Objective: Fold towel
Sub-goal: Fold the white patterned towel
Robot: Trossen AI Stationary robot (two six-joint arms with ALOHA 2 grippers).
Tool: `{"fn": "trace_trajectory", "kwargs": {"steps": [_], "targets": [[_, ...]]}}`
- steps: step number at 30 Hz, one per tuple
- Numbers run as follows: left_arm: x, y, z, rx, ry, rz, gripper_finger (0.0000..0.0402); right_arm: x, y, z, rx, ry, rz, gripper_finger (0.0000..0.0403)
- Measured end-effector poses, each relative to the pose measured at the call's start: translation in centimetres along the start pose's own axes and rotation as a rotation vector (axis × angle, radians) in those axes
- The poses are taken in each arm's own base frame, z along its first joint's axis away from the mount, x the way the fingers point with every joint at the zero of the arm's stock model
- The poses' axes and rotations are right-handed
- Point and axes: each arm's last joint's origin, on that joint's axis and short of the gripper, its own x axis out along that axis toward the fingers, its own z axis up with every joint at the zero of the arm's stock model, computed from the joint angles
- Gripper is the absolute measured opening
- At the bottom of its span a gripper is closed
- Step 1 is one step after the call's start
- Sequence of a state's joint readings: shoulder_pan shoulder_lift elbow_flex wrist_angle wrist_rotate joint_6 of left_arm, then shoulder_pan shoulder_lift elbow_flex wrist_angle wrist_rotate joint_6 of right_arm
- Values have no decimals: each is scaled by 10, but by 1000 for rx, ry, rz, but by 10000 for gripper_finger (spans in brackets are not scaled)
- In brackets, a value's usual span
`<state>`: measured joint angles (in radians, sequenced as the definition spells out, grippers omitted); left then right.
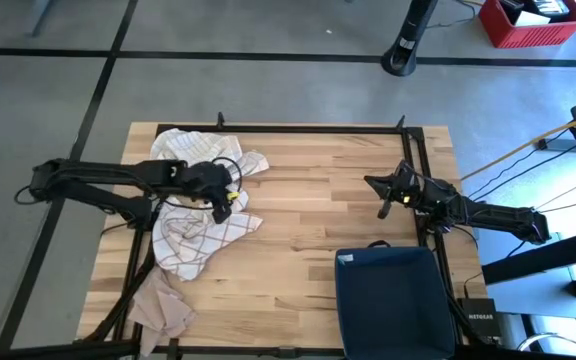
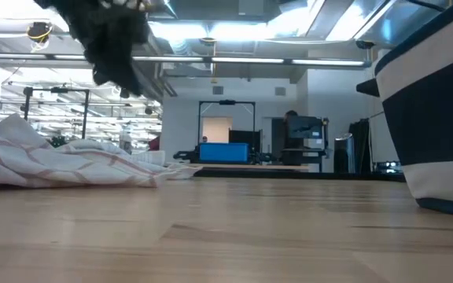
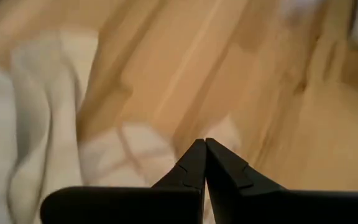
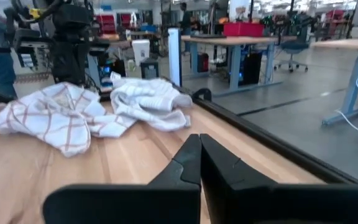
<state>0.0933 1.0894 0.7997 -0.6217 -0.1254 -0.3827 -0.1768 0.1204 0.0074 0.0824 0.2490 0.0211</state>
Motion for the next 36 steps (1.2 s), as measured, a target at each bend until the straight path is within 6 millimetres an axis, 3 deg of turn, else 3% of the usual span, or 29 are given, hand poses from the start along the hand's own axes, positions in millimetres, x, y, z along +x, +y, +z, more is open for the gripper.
{"fn": "trace_trajectory", "kwargs": {"steps": [3, 7, 14, 20, 25, 32, 36], "targets": [[8, 3, -12, -21, 152, 51, 8, 0, 0, -3, 1, 29, 14, 5], [16, 5, -22, -67, 303, 82, 49, 0, 1, -4, 0, 40, 30, 5], [34, 1, -27, -62, 426, 43, 139, 0, 1, -4, 2, 40, 31, 5], [57, 1, -37, -39, 528, 86, 163, 0, 1, -4, 2, 39, 31, 5], [69, 1, -42, -30, 578, 113, 139, 0, 1, -4, 0, 39, 31, 5], [70, -3, -36, 16, 498, 79, 16, 0, 1, -3, -11, 33, 31, 5], [63, -6, -26, 27, 447, 83, 11, 0, 1, 8, 3, -22, 46, 5]]}}
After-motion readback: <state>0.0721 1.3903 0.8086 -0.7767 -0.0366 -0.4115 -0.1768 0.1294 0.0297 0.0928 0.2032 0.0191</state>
